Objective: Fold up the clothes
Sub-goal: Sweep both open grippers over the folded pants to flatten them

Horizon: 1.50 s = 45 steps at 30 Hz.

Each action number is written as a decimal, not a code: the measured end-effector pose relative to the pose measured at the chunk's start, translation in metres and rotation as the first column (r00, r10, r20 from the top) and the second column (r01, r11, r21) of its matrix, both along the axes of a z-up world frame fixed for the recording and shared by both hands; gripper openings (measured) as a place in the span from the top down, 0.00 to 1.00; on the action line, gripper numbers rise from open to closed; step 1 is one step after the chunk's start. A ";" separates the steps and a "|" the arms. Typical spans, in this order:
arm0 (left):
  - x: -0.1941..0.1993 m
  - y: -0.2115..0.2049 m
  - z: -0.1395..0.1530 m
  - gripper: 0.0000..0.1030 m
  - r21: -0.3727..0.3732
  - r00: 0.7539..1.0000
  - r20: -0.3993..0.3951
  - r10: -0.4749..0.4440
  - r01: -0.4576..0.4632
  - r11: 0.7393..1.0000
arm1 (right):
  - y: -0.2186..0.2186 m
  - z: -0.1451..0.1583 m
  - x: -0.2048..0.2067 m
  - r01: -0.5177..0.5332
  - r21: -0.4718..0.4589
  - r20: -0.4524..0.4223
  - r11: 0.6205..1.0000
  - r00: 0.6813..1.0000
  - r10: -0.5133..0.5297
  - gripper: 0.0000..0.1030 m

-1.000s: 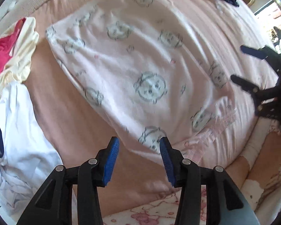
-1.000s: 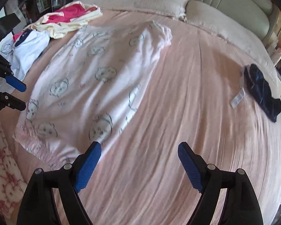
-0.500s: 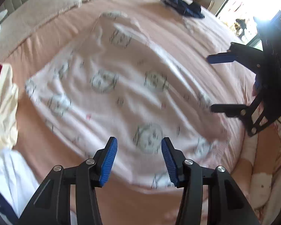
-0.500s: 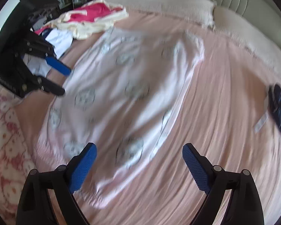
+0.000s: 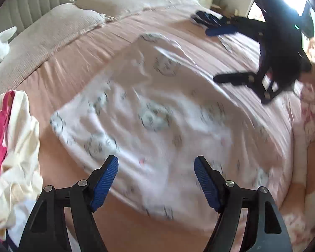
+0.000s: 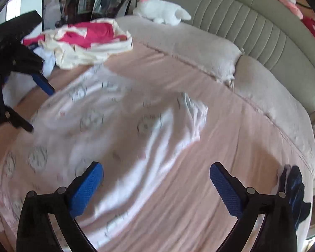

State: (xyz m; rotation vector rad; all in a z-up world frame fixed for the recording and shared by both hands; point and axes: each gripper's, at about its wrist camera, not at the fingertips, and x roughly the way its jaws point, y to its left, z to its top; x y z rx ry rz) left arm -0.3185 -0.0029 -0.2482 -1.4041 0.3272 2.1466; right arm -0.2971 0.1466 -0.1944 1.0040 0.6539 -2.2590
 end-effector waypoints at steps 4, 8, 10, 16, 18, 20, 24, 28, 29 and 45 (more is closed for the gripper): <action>-0.035 -0.009 -0.032 0.27 -0.120 0.994 0.059 0.090 -0.082 0.989 | -0.037 -0.019 -0.053 0.007 0.048 0.025 0.999 1.000 -0.008 0.01; -0.024 -0.035 -0.025 0.25 -0.259 0.994 0.074 0.086 -0.064 0.964 | -0.014 -0.041 -0.085 0.095 0.103 0.057 0.990 0.993 -0.101 0.01; -0.018 -0.049 -0.017 0.25 -0.204 0.991 0.091 0.097 -0.077 0.976 | -0.002 -0.036 -0.089 0.128 0.030 0.074 0.991 0.989 -0.130 0.01; -0.064 -0.017 -0.017 0.25 -0.079 0.993 -0.001 0.120 -0.120 0.990 | 0.031 -0.023 -0.104 0.228 -0.186 0.136 0.956 0.969 -0.205 0.01; -0.081 -0.013 -0.030 0.23 -0.128 0.990 0.046 0.132 -0.125 0.984 | 0.019 -0.033 -0.115 0.211 -0.109 0.134 0.972 0.971 -0.196 0.01; -0.085 -0.022 -0.029 0.23 -0.171 0.984 0.088 0.155 -0.138 0.975 | 0.002 -0.056 -0.125 0.146 0.109 0.096 0.983 0.983 -0.156 0.01; -0.070 -0.063 -0.017 0.23 -0.308 0.956 0.042 0.291 -0.264 0.914 | 0.035 -0.032 -0.128 0.227 0.128 -0.010 0.966 0.974 -0.228 0.01; -0.045 -0.038 -0.005 0.23 -0.030 0.975 0.106 0.195 -0.193 0.981 | 0.021 -0.002 -0.079 0.158 -0.057 0.098 0.986 0.983 -0.152 0.00; -0.037 -0.023 -0.008 0.23 -0.031 0.986 0.105 0.133 -0.130 0.991 | 0.012 0.001 -0.062 0.119 -0.084 0.122 0.989 0.987 -0.108 0.00; 0.065 0.091 -0.025 0.13 -0.310 0.970 0.174 -0.167 0.215 0.926 | 0.016 -0.031 0.145 -0.079 0.159 0.126 0.984 0.990 0.059 0.00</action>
